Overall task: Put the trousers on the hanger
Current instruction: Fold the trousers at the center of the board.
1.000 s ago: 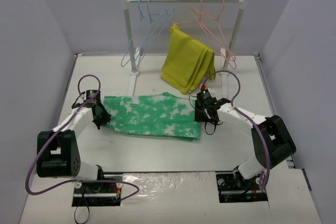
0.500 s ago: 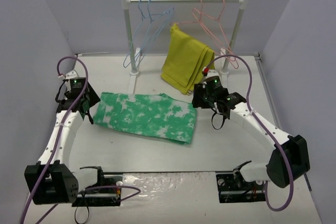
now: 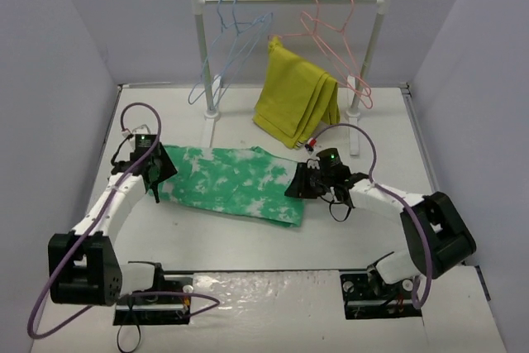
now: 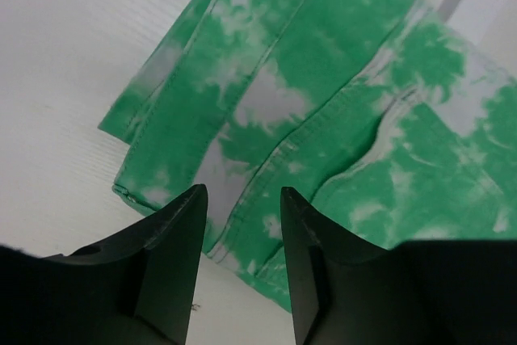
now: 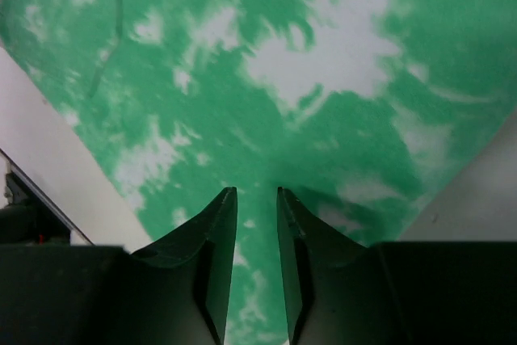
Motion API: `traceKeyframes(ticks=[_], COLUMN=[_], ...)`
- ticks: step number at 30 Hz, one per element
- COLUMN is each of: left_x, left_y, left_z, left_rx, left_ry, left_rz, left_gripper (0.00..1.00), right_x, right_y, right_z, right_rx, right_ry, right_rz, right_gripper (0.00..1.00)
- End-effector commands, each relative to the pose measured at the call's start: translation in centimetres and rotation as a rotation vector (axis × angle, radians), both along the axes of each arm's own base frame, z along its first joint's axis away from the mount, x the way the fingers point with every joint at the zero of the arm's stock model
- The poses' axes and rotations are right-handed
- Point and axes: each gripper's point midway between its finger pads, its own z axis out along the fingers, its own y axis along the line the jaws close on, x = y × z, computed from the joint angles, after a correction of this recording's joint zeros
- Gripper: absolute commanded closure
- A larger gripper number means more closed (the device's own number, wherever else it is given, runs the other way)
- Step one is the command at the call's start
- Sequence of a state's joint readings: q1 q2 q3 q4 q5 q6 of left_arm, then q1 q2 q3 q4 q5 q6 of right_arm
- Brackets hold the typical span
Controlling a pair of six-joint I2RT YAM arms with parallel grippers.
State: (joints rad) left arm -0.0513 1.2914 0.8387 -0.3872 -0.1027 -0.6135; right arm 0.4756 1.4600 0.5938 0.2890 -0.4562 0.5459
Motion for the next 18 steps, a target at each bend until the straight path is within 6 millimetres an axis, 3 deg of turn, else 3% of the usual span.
traceKeyframes(ticks=[1,4,7,10,18], left_x=[1.1,-0.2,-2.3,-4.2,-1.4], left_y=[0.9,1.1,0.9,0.9,0.9], left_z=[-2.7,-4.5,-6.0,-6.4,3.3], left_rx=[-0.041,-0.062,-0.095,-0.111,-0.080], left_ry=[0.042,0.099,0.135,0.138,-0.142], left_rz=[0.150,0.218,0.280,0.311,0.166], left_gripper=[0.68,0.71,0.75,0.75,0.66], right_x=[1.5,1.5,1.6,2.3,6.9], right_y=[-1.6,-5.5,-9.2,-10.0,-5.1], right_z=[-1.3,-2.8,-2.9,-1.4,8.3], right_rx=[0.022,-0.090,-0.214,-0.252,-0.048], right_ry=[-0.008,0.038,0.052,0.006,-0.234], right_rz=[-0.133,-0.267,-0.369,-0.349,-0.157], right_gripper=[0.84,0.85,0.84,0.83,0.82])
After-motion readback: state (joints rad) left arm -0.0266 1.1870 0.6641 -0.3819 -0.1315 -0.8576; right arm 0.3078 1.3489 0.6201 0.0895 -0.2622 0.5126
